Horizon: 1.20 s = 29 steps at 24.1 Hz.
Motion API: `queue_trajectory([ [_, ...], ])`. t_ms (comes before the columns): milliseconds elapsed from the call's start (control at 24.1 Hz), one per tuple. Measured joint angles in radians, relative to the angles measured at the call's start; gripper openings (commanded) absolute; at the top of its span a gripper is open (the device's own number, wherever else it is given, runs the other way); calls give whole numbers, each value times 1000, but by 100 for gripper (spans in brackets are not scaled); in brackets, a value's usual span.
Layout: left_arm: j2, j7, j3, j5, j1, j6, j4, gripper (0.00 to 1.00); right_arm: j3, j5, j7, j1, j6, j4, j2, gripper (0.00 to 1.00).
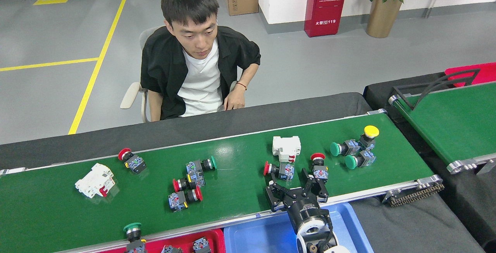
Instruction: Pick switch part from conveyor to tray
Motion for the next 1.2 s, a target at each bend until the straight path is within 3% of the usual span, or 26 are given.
queue_trajectory([
  [83,2,0,1,13,2,-25,0,44,21,0,18,-2,-1,0,-1,23],
  [248,6,1,51,41,8,-81,0,46,58,-1,30,-5,-8,-5,-34,5],
  [414,7,43,149,63,10,-154,1,54,71,-2,34,-5,-38,-10,-47,2],
  [456,6,50,171,65,11,-163,1,64,72,-2,35,-5,-50,-12,-47,2],
  [497,6,56,189,69,15,-169,1,85,74,-2,38,-4,-62,-16,-47,2],
  [538,6,60,199,78,19,-175,1,100,77,-2,41,0,-78,-29,-52,2],
  [704,6,66,210,99,23,-179,1,100,111,-2,43,77,-181,-137,-91,2],
  [870,-10,67,305,99,-21,-178,2,100,195,7,45,129,-286,-215,-100,2],
  [1118,-10,68,294,-32,-135,220,5,100,421,113,45,58,-330,-223,-101,5],
  [1160,-11,68,293,-56,-135,270,7,100,475,138,49,52,-331,-223,-100,14],
  [1201,-13,68,289,-74,-135,304,9,100,530,164,52,46,-332,-220,-96,32],
])
